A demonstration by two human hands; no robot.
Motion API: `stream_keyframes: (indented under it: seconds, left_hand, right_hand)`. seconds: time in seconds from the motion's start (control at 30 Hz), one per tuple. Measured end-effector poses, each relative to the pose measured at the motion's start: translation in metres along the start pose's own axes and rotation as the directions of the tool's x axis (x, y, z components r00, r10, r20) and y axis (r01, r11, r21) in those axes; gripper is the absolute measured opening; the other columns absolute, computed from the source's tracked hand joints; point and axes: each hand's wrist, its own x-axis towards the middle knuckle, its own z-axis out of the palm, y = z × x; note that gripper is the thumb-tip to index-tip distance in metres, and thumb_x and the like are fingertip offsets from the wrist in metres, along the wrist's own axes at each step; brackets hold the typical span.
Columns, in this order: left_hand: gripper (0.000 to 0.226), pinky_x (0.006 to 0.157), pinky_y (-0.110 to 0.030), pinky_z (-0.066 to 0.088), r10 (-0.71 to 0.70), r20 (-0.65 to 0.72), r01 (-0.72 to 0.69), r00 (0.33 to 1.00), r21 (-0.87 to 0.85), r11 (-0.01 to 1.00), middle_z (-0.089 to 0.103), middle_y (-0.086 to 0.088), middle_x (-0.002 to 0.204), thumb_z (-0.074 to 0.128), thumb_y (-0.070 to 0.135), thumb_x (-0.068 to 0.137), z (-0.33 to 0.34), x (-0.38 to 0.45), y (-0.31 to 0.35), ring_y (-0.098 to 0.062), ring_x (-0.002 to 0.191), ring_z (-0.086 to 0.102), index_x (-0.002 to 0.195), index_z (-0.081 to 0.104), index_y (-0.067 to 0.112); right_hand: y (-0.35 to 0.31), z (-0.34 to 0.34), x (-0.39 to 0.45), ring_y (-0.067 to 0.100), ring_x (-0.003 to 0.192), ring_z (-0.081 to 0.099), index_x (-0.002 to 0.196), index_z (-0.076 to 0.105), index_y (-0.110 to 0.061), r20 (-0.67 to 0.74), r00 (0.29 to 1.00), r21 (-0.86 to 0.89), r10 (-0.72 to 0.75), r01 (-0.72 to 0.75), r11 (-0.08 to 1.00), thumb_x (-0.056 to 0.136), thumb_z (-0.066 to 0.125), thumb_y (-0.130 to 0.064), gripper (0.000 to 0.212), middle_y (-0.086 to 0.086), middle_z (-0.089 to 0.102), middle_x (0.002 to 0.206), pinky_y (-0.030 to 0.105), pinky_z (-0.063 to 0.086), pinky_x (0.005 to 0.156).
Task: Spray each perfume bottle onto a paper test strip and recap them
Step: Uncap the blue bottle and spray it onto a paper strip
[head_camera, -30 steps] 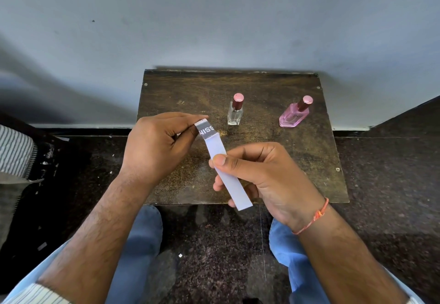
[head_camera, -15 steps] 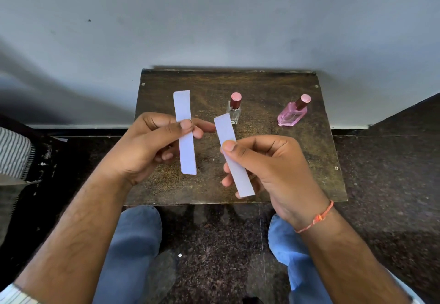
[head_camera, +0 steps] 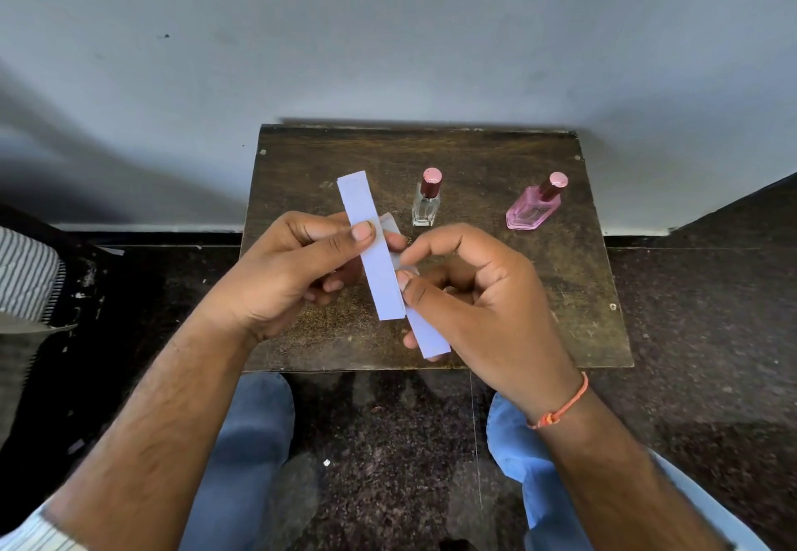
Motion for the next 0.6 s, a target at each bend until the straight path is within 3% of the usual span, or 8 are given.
stream_keyframes:
  seconds: [0.07, 0.13, 0.23, 0.37, 0.47, 0.6]
  left_hand:
    - [0.049, 0.049, -0.026, 0.019, 0.005, -0.010, -0.005, 1.000, 0.011, 1.000, 0.074, 0.001, 0.080, 0.079, 0.063, 0.082, 0.000, 0.000, 0.000, -0.006, 0.055, 0.038, 0.105, 0.088, 0.021]
    - [0.046, 0.051, -0.028, 0.018, 0.001, -0.017, 0.000, 1.000, 0.032, 0.999, 0.067, 0.003, 0.069, 0.077, 0.062, 0.085, 0.001, 0.000, 0.001, -0.008, 0.056, 0.038, 0.106, 0.088, 0.022]
    - [0.026, 0.050, -0.021, 0.022, 0.002, -0.018, -0.001, 1.000, 0.064, 0.998, 0.061, 0.011, 0.061, 0.071, 0.043, 0.099, 0.003, 0.000, 0.002, -0.006, 0.054, 0.039, 0.105, 0.088, 0.025]
    - [0.037, 0.052, -0.020, 0.025, 0.017, 0.031, -0.018, 0.999, 0.054, 0.998, 0.070, 0.010, 0.079, 0.073, 0.051, 0.093, 0.003, 0.000, 0.001, -0.008, 0.059, 0.039, 0.110, 0.088, 0.022]
    - [0.024, 0.055, -0.020, 0.032, 0.016, 0.017, -0.018, 1.000, 0.119, 0.993, 0.073, 0.007, 0.092, 0.074, 0.042, 0.098, 0.003, 0.001, 0.002, -0.008, 0.066, 0.047, 0.111, 0.088, 0.026]
    - [0.021, 0.071, -0.025, 0.045, 0.035, -0.027, -0.032, 0.999, 0.117, 0.993, 0.075, 0.000, 0.110, 0.069, 0.032, 0.100, 0.000, 0.002, 0.001, -0.018, 0.088, 0.062, 0.102, 0.089, 0.023]
  right_hand:
    - [-0.001, 0.001, -0.002, 0.029, 0.057, 0.078, 0.104, 0.080, -0.025, 0.010, 1.000, -0.017, 0.007, -0.007, 1.000, 0.099, 0.078, -0.015, 0.011, 0.001, 0.079, 0.087, 0.046, 0.061, 0.045]
    - [-0.004, 0.003, -0.003, 0.025, 0.056, 0.077, 0.109, 0.083, -0.024, 0.028, 1.000, -0.060, 0.006, -0.004, 0.998, 0.099, 0.077, -0.030, 0.014, -0.003, 0.081, 0.090, 0.046, 0.059, 0.042]
    - [-0.002, 0.006, -0.002, 0.013, 0.047, 0.065, 0.097, 0.083, -0.031, 0.033, 0.996, -0.115, -0.082, 0.085, 0.990, 0.095, 0.077, -0.046, 0.017, -0.014, 0.074, 0.080, 0.035, 0.044, 0.040]
    - [0.005, 0.007, 0.004, 0.021, 0.058, 0.049, 0.087, 0.080, -0.036, 0.013, 0.990, -0.101, -0.142, 0.143, 0.985, 0.095, 0.074, -0.049, 0.016, 0.010, 0.067, 0.086, 0.032, 0.036, 0.054]
    - [0.008, 0.006, 0.006, 0.008, 0.055, 0.041, 0.086, 0.081, -0.024, -0.005, 0.990, -0.118, -0.139, 0.138, 0.983, 0.093, 0.079, -0.037, 0.015, 0.006, 0.067, 0.085, 0.021, 0.033, 0.055]
    - [0.008, -0.005, 0.009, 0.010, 0.057, 0.048, 0.083, 0.082, -0.026, -0.027, 0.990, -0.067, -0.137, 0.135, 0.989, 0.093, 0.082, -0.028, 0.009, 0.001, 0.067, 0.080, 0.023, 0.037, 0.054]
